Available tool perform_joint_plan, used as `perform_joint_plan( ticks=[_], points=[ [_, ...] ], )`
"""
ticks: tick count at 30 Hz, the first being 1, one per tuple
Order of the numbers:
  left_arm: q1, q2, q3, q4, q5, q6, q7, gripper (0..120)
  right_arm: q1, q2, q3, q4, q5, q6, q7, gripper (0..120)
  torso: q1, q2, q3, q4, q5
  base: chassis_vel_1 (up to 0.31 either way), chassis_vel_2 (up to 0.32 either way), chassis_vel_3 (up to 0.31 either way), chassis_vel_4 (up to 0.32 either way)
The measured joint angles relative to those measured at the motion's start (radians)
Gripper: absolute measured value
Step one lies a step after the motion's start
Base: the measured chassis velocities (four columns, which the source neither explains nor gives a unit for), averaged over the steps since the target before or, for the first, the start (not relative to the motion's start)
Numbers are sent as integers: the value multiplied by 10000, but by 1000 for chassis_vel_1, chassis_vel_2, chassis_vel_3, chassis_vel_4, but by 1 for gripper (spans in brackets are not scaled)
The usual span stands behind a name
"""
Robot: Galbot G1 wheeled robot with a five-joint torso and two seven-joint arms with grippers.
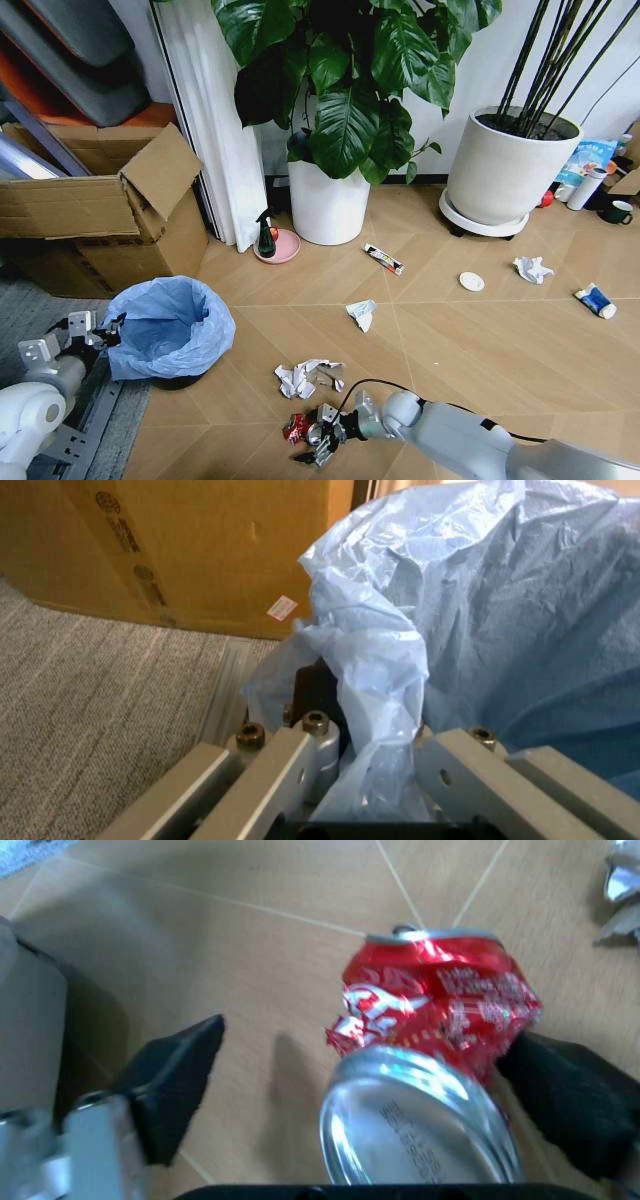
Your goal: Pick up the trash bin and place the garbage on the floor into it.
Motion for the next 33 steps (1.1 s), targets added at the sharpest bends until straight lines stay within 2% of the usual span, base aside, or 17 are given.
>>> perform_joint_plan(
  ticks=[3,4,7,9,13,14,17,21,33],
  points=[
    [-2,0,0,0,2,-5,0,0,-15,-2,80,-97,-103,0,-2,75,0,0,0,-1,0,0,0,0,0],
    [-2,0,0,0,2,-5,0,0,-15,-2,80,-97,-103,0,-2,75,0,0,0,-1,0,0,0,0,0],
    [-14,1,0,-10,1,-5,-3,0,-29,-23,164,-149,-154,3,-2,62,0,0,0,-2,0,0,0,0,0],
    [-14,-10,0,-15,1,-5,-7,0,-32,-22,179,-160,-161,8,-2,59,0,0,0,-2,1,0,0,0,0],
    [25,-42,0,-52,5,-5,-9,0,-25,58,196,-195,-162,26,0,41,0,0,0,-2,1,0,0,0,0],
    [25,-42,0,-52,5,-5,-9,0,-25,58,196,-195,-162,26,0,41,0,0,0,-2,1,0,0,0,0],
    [52,-52,-1,-85,11,-5,-10,0,-2,86,210,-218,-148,27,0,30,0,0,0,0,1,0,0,0,0],
    [64,-54,-2,-89,18,-5,-10,0,-16,28,309,-195,-140,28,-36,21,0,0,0,0,2,0,0,0,0],
    [-17,29,95,60,43,-14,10,0,-338,-717,1136,514,-138,42,-77,20,0,0,0,-1,2,0,0,0,0]
  ],
)
